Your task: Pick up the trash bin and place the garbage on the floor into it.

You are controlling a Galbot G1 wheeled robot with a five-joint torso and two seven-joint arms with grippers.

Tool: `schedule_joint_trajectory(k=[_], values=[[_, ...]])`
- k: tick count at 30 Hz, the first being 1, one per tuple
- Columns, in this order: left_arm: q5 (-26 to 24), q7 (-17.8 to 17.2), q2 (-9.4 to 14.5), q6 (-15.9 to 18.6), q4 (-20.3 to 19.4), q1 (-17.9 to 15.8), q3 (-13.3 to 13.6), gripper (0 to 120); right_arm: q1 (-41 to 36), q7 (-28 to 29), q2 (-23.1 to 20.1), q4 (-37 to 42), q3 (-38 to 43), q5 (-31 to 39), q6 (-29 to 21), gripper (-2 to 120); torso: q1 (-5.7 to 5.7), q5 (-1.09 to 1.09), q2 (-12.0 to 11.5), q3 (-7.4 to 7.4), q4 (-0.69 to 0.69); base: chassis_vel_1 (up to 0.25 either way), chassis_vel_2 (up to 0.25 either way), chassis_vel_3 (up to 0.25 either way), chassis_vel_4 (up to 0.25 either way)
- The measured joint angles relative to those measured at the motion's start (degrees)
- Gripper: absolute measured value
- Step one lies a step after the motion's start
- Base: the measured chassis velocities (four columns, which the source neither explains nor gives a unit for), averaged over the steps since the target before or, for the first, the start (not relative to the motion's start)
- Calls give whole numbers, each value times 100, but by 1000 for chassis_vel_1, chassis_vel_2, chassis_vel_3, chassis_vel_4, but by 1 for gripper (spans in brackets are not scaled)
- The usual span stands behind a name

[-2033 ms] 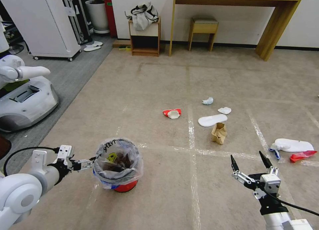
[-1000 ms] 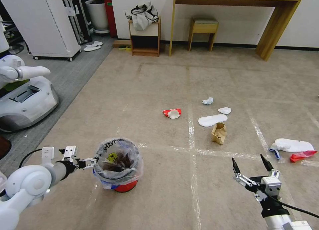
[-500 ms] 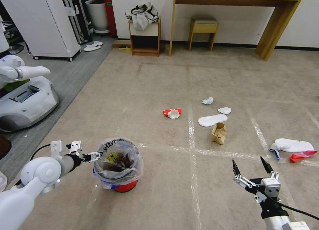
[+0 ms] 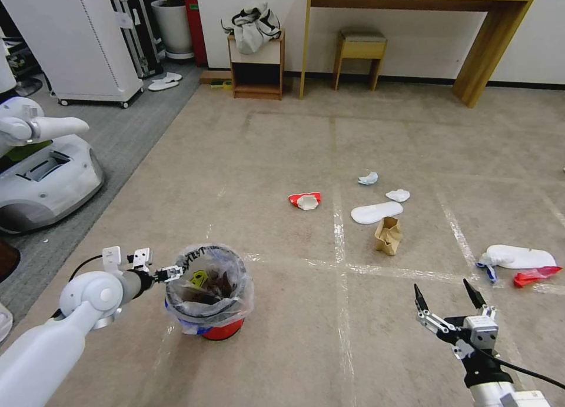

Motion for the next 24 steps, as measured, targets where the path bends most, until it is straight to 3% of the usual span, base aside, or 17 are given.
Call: schedule_joint_trajectory(k=[16, 24], values=[[120, 4, -274, -3, 356, -290, 371, 99, 77, 41, -86, -153, 41, 65, -15, 100, 0, 0, 0, 0, 0, 0, 0, 0, 0], [132, -11, -337, -3, 436, -391, 477, 74, 128, 82, -146, -202, 55, 121, -28, 100, 0, 0, 0, 0, 0, 0, 0, 0, 0]])
